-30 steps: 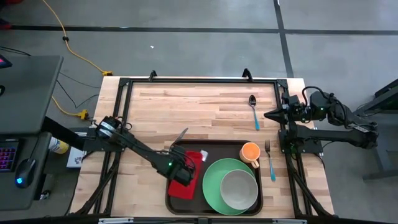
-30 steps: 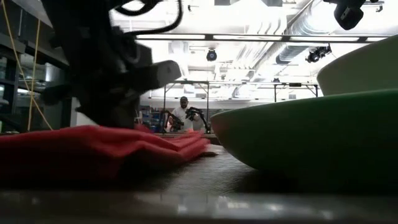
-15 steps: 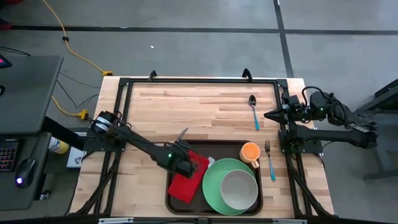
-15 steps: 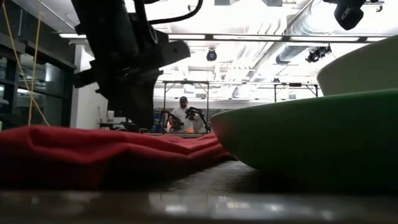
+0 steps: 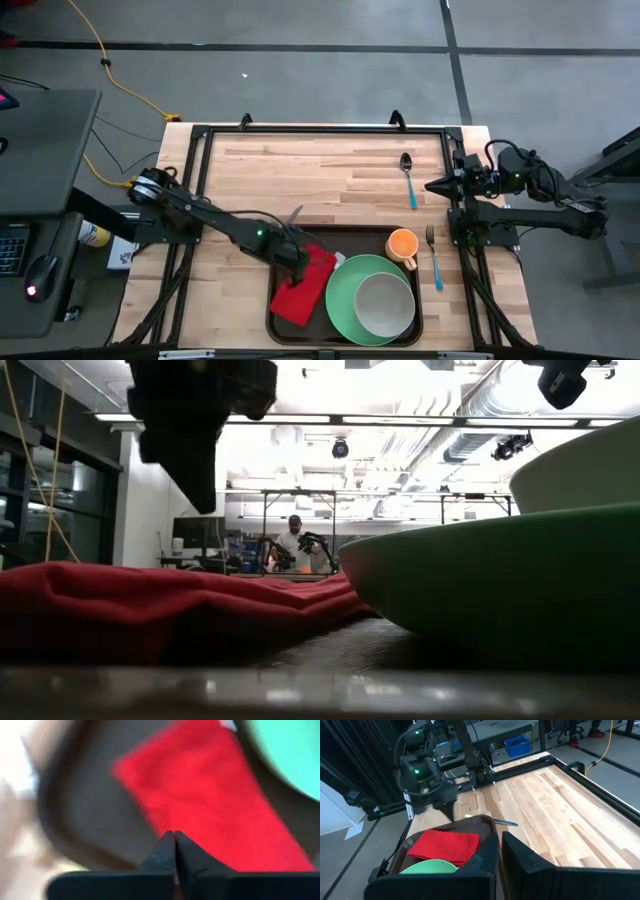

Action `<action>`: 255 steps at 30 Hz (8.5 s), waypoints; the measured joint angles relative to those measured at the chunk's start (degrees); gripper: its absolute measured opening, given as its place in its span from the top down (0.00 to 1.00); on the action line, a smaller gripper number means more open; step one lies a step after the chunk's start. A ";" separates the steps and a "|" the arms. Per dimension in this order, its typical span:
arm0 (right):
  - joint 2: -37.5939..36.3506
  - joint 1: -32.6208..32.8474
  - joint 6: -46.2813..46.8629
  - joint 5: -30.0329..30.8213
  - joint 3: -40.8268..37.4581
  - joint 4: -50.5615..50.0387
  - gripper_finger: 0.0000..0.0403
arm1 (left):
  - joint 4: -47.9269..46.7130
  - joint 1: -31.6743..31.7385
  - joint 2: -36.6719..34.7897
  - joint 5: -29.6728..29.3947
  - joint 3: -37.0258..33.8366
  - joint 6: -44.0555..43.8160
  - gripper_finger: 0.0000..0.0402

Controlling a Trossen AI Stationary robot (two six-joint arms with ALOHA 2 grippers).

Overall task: Set up tray
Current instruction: Put the red napkin on the black serving tray to the left side of the green plate, then put the yellow knife on the red napkin

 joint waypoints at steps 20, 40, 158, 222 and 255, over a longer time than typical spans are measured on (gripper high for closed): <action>0.13 0.00 -1.53 0.90 0.00 -0.45 1.00 | 5.92 -9.41 2.80 9.19 -0.01 22.67 0.98; 0.09 0.00 -1.02 -1.24 0.00 -1.76 1.00 | 18.34 -9.43 10.19 17.10 0.17 21.53 0.98; -0.33 -0.02 -1.36 -4.50 0.00 -4.53 1.00 | -16.99 -4.47 20.37 -0.65 19.68 18.81 0.91; -0.20 -0.02 -2.19 -3.61 0.00 -4.51 1.00 | -6.71 24.10 1.27 1.11 0.98 6.93 0.64; -0.18 -0.02 -1.90 -3.48 0.00 -4.49 1.00 | -1.86 24.23 9.29 6.78 -4.69 5.53 0.36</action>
